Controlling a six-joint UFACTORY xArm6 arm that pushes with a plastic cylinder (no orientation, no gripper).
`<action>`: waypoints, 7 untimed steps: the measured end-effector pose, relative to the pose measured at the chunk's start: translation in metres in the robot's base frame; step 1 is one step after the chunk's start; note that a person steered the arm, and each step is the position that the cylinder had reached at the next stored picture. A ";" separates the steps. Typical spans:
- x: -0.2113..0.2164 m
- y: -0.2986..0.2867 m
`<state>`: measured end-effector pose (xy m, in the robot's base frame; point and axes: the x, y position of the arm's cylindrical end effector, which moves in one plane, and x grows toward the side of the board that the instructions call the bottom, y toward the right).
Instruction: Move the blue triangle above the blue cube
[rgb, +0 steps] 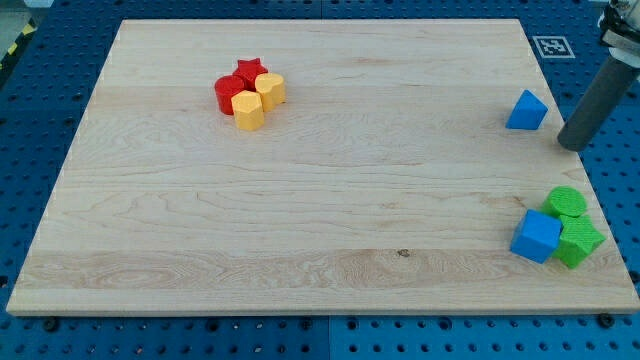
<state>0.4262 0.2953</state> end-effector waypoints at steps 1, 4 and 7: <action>-0.032 0.004; -0.052 -0.047; -0.038 -0.047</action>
<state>0.3884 0.2486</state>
